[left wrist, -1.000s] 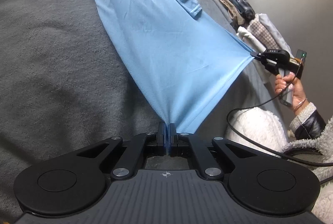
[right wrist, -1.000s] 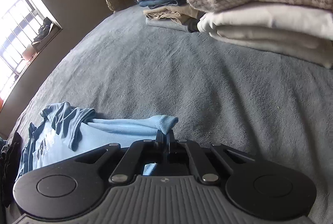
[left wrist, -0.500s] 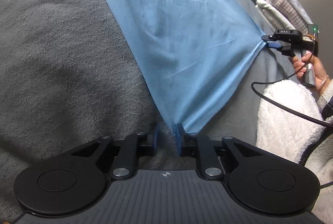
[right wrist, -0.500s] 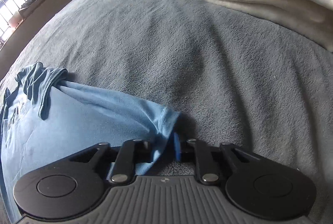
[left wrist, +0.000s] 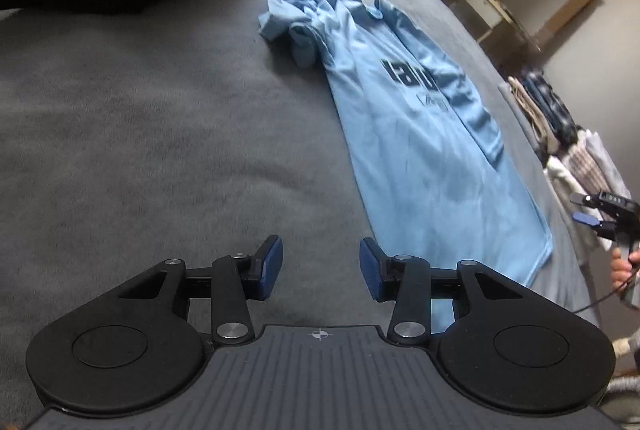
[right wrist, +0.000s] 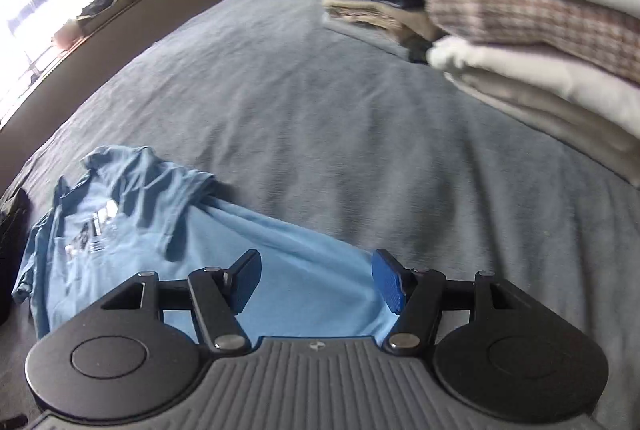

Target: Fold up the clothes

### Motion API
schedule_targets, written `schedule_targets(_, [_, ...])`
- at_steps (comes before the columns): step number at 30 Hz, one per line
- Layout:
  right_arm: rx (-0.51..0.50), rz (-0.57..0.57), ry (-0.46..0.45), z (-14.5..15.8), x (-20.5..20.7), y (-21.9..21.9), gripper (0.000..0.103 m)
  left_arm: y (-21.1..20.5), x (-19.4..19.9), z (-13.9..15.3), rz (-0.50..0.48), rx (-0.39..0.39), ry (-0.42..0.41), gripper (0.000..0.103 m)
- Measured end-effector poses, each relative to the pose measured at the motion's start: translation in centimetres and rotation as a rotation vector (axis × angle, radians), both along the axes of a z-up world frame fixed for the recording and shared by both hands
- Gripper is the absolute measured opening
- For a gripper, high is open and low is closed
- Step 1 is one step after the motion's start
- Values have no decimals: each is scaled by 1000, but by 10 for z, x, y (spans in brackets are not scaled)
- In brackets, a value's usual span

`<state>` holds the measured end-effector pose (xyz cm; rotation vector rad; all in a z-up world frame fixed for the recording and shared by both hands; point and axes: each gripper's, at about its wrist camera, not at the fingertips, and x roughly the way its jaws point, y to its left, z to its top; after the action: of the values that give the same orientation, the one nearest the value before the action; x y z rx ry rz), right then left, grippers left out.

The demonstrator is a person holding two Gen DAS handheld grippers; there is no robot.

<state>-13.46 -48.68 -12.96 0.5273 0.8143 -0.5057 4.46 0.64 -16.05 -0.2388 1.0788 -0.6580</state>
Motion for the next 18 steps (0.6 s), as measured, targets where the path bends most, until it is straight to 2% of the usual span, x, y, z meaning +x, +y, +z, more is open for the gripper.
schedule_targets(5, [-107, 205, 16, -13, 73, 51, 62, -31, 12, -4, 9, -1, -73, 42])
schedule_targets(9, [-273, 409, 57, -30, 121, 95, 59, -47, 14, -10, -4, 29, -108, 42])
schedule_targets(13, [-442, 530, 130, -55, 155, 120, 51, -61, 10, -15, -51, 44, -150, 42])
schedule_targets(15, [-469, 558, 149, -66, 167, 118, 45, -67, 8, -18, -75, 53, -174, 42])
schedule_targets(16, [-472, 562, 150, -69, 171, 116, 37, -70, 7, -20, -87, 58, -186, 42])
schedule_targets(17, [-472, 562, 147, -70, 173, 113, 24, -73, 6, -21, -98, 62, -199, 42])
schedule_targets(18, [-472, 561, 144, -71, 176, 110, 18, -76, 4, -22, -110, 67, -211, 42])
